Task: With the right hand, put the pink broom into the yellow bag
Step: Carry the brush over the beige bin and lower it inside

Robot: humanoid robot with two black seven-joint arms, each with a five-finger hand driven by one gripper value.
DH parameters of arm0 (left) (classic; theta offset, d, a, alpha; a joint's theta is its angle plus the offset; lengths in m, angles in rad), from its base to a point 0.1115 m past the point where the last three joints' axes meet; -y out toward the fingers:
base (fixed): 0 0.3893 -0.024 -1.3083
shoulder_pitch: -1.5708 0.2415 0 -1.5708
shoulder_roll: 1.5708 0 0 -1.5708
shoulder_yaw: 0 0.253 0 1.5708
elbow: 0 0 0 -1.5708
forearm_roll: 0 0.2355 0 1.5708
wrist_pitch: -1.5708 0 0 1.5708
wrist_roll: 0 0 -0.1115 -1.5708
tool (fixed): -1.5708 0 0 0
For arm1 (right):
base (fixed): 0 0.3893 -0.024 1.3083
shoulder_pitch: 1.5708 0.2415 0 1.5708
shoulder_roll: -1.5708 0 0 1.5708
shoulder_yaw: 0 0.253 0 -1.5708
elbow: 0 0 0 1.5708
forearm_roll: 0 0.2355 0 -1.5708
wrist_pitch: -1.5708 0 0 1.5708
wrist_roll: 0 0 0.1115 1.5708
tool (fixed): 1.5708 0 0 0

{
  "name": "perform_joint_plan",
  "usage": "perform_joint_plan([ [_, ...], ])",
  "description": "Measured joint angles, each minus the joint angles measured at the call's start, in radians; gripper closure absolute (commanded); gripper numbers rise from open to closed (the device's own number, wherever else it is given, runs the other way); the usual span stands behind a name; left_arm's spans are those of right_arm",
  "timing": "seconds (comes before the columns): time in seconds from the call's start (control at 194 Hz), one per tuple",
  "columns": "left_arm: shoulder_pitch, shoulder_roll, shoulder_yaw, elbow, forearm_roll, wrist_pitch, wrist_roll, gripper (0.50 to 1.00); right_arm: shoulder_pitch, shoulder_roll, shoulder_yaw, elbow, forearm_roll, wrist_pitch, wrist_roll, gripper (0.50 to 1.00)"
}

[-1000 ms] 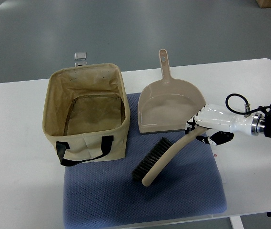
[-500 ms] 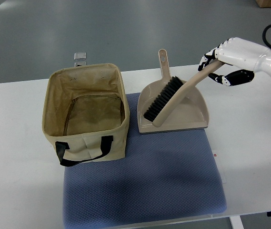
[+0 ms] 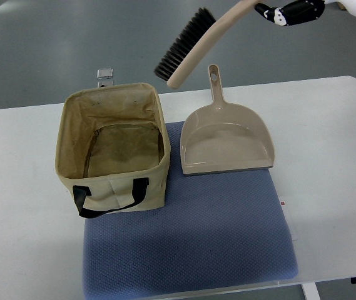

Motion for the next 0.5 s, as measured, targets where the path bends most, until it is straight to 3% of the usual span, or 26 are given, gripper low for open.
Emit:
perform_joint_plan([
  [0.345,0.000,0.000,0.000,0.000,0.000,0.000,0.000,0.500,0.017,0.223,-0.063,-0.009,-0.015,-0.005,-0.022,1.000],
  [0.361,0.000,0.000,0.000,0.000,0.000,0.000,0.000,0.500,0.015,0.228,-0.067,-0.009,-0.015,-0.005,-0.022,0.951],
  [0.371,0.000,0.000,0.000,0.000,0.000,0.000,0.000,0.500,0.014,0.231,-0.069,-0.009,-0.015,-0.005,-0.022,0.951],
  [0.387,0.000,0.000,0.000,0.000,0.000,0.000,0.000,0.500,0.012,0.236,-0.072,-0.009,-0.015,-0.005,-0.022,0.875],
  [0.392,0.000,0.000,0.000,0.000,0.000,0.000,0.000,0.500,0.012,0.237,-0.073,-0.009,-0.015,-0.005,-0.022,0.875],
  [0.397,0.000,0.000,0.000,0.000,0.000,0.000,0.000,0.500,0.011,0.238,-0.074,-0.009,-0.015,-0.005,-0.022,0.832],
  [0.412,0.000,0.000,0.000,0.000,0.000,0.000,0.000,0.500,0.009,0.241,-0.078,-0.009,-0.015,-0.005,-0.022,0.793],
  [0.418,0.000,0.000,0.000,0.000,0.000,0.000,0.000,0.500,0.008,0.242,-0.078,-0.009,-0.015,-0.005,-0.022,0.753],
  [0.438,0.000,0.000,0.000,0.000,0.000,0.000,0.000,0.500,0.005,0.245,-0.082,-0.009,-0.015,-0.006,-0.022,0.697],
  [0.5,0.000,0.000,0.000,0.000,0.000,0.000,0.000,0.500,-0.010,0.250,-0.089,-0.009,-0.010,-0.007,-0.016,0.636],
])
